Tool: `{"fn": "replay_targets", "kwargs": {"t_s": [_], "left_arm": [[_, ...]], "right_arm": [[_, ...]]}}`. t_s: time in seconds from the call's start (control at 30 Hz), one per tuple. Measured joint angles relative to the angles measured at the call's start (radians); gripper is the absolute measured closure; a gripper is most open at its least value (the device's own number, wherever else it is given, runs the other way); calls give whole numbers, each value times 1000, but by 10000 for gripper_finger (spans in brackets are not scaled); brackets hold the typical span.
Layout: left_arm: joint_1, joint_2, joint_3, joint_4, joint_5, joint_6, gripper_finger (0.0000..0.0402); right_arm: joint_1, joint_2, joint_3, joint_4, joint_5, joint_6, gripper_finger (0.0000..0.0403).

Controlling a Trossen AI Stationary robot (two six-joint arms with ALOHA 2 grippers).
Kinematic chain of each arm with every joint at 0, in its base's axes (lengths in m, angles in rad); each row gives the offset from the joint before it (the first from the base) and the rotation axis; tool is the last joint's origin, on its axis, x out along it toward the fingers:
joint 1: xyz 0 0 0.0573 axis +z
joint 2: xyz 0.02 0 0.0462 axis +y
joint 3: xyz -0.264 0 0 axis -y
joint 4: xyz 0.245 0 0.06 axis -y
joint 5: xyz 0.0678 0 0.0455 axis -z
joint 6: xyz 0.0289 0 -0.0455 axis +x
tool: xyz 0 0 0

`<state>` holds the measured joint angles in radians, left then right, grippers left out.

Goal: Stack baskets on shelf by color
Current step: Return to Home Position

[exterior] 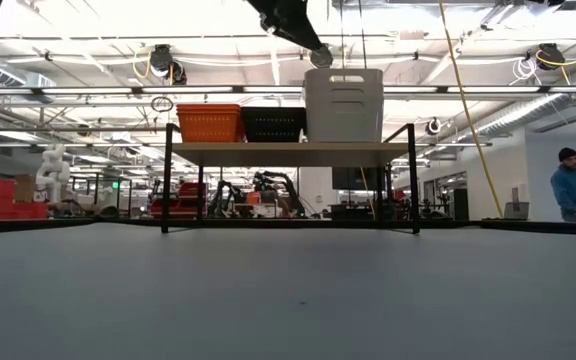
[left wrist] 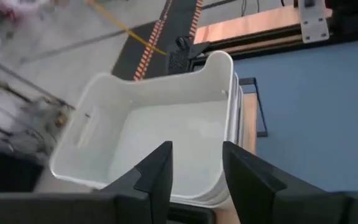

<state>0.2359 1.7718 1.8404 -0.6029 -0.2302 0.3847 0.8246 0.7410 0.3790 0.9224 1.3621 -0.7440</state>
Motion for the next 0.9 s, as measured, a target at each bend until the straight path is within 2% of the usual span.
{"fn": "replay_targets", "kwargs": {"t_s": [0.17,0.23,0.4,0.5,0.63,0.7,0.83,0.9], "left_arm": [[-26,0,-12,-50,58,-120,261],[-46,-3,-78,21,62,-148,261],[-116,-52,-315,280,64,-186,261],[-174,-142,-452,409,64,-205,261],[-256,-280,-651,589,64,-215,261],[-291,-364,-764,747,58,-228,261],[-351,-517,-1029,967,-38,-270,261],[-367,-587,-1155,1008,-82,-304,261]], "right_arm": [[0,0,0,0,0,5,294],[0,0,0,0,0,23,294],[15,0,0,-27,-1,103,294],[49,-1,0,-65,-18,159,294],[122,-16,0,-91,-117,187,294],[164,-26,0,-108,-137,187,294],[239,-50,-1,-203,-109,195,294],[262,-65,-16,-274,-128,208,294]]}}
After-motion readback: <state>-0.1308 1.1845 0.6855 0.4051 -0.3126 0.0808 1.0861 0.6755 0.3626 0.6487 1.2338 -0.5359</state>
